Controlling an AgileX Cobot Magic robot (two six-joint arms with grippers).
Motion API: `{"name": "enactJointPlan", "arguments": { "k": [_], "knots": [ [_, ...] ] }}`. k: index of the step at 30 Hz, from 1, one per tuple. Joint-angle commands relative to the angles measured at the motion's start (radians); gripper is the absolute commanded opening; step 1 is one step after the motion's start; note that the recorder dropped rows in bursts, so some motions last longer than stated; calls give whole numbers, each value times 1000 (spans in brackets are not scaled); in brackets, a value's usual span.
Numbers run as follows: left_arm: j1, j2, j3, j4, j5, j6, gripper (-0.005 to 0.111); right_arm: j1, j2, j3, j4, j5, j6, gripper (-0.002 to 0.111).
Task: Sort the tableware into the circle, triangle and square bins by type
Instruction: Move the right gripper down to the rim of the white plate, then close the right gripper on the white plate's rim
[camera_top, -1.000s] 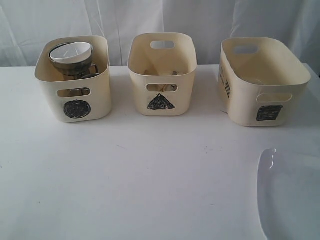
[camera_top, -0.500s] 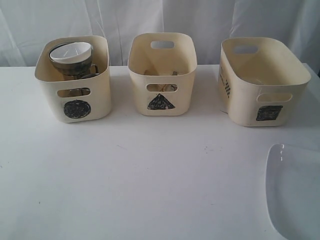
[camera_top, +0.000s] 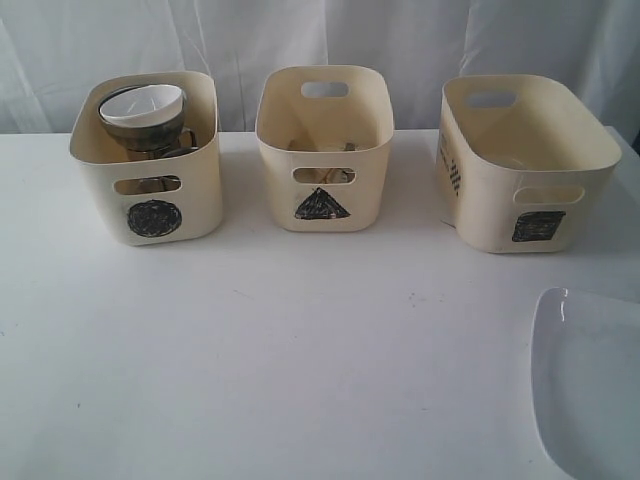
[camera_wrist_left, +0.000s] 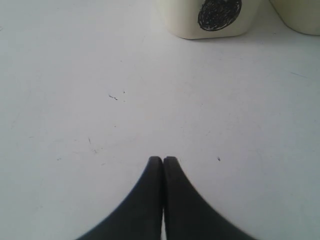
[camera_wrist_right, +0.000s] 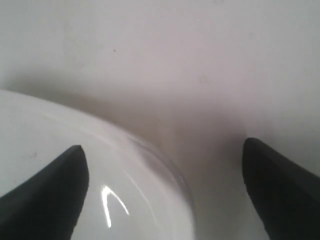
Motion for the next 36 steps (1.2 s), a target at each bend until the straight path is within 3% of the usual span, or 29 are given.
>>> {"name": "enactJointPlan", "arguments": {
  "k": [1,7,21,30,36],
  "knots": [
    [-6,-4,3,-4,0,-3,0,-3,43,7,-12,9,-11,77],
    [-6,-4,3,-4,0,-3,0,-3,58,7,-8,89,-96,68],
    [-6,-4,3,-4,0,-3,0,-3,85,64,-13,135,-269,67],
    [-6,-4,3,-4,0,-3,0,-3,162,68,-20,117,-280,37],
    [-6,-4,3,-4,0,-3,0,-3,177,68,-20,115,-302,35]
  ]
}}
